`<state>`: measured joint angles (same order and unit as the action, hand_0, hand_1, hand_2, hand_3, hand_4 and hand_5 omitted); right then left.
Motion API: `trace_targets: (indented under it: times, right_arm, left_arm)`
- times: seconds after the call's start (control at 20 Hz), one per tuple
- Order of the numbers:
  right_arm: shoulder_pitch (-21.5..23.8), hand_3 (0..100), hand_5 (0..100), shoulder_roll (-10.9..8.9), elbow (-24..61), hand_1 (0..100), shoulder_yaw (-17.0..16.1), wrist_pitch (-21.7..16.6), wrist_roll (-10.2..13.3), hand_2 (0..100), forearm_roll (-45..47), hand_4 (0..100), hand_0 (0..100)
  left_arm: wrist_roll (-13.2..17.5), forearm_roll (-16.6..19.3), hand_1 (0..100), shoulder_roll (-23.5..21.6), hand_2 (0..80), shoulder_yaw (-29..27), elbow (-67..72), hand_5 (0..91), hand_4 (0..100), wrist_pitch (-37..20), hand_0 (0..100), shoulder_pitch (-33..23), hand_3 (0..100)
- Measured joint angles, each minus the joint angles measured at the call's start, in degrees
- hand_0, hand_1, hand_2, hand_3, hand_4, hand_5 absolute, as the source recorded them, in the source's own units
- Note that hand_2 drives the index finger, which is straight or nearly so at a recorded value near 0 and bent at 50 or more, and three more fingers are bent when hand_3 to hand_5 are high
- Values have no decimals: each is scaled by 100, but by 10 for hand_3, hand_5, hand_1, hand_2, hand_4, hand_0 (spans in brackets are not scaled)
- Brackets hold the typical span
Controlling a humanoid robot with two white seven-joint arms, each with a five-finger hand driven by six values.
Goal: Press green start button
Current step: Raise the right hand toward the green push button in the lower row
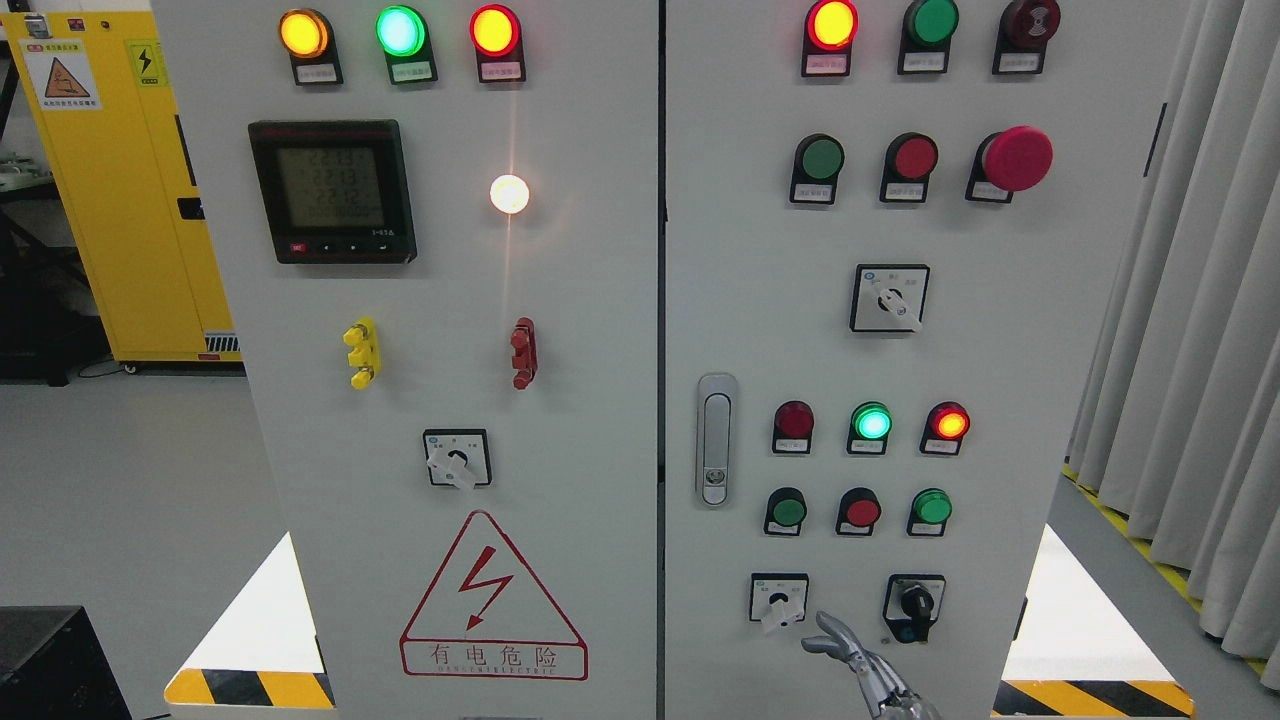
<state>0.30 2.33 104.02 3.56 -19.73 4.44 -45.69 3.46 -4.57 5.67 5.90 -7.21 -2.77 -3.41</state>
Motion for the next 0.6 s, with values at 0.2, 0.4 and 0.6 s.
trace_targets:
  times: [0.2,0.4,0.6]
  right_arm:
    - [-244,880,1000,9,6,883,-105,40,11,0,-636,925,510]
    - [-475,879,1000,14,16,901,-182,205,17,0,-1124,929,532]
    - [-668,882,1000,17,15,908,-191,277,25,0,-1451,929,566]
  left_arm:
    - [-1,1,556,0,0,0,0,0,0,0,120,0,0]
    - [-5,1,556,0,0,0,0,0,0,0,120,0,0]
    - [-5,1,556,0,0,0,0,0,0,0,120,0,0]
